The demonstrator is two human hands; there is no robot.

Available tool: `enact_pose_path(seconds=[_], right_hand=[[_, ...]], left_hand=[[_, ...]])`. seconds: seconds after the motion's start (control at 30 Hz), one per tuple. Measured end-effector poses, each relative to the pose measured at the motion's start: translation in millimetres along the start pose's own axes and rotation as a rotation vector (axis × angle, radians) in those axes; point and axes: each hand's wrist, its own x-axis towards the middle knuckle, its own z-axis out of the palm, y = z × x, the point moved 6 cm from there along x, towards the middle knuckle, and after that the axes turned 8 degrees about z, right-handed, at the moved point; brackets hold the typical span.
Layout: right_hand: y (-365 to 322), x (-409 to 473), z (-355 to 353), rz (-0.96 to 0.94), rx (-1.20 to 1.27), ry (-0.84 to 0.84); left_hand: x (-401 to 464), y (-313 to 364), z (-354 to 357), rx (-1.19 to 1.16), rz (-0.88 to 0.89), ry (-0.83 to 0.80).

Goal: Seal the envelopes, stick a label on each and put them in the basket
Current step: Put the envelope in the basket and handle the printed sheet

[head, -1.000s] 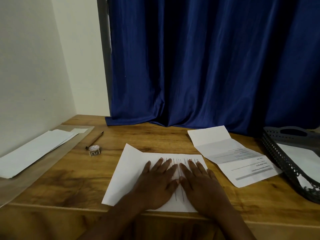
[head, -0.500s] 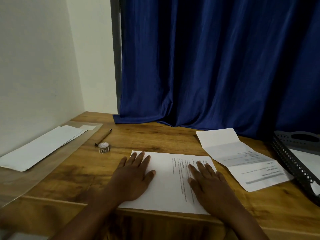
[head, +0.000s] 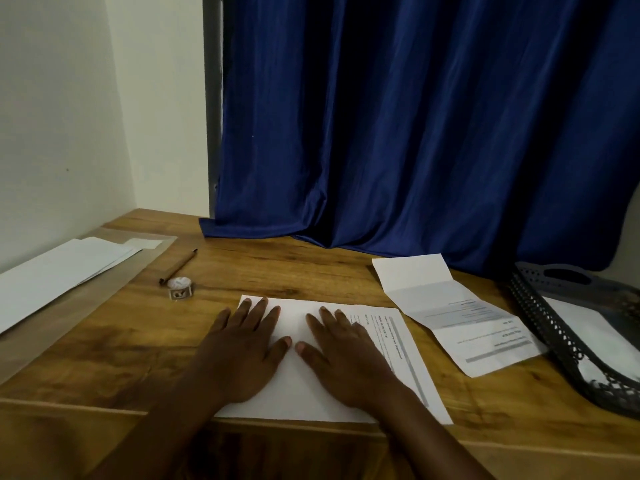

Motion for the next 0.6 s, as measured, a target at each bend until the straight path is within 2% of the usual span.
enact_pose_path(seconds=[0.23, 0.37, 0.43, 0.5, 0.6], right_hand=[[70.5, -0.4, -15.0, 0.260, -0.030, -0.025], [54.3, -10.0, -22.2, 0.359, -0.081, 0.047], [21.6, -18.7, -19.7, 0.235, -0.057, 0.111], [-14.9, -30.9, -7.5, 0.065, -0.004, 0.088], [-36.4, -44.2, 7.0, -0.027, -0.009, 0.071]], left_hand=[[-0.7, 2.2, -2.1, -0.006, -0.011, -0.020], [-1.7, 3.7, -3.9, 0.001, -0.014, -0.011], [-1.9, 3.9, -4.3, 0.000, -0.016, -0.013], [-1.9, 3.7, -4.2, 0.000, -0.017, -0.015], [-1.7, 3.3, -3.3, 0.004, -0.012, -0.024]])
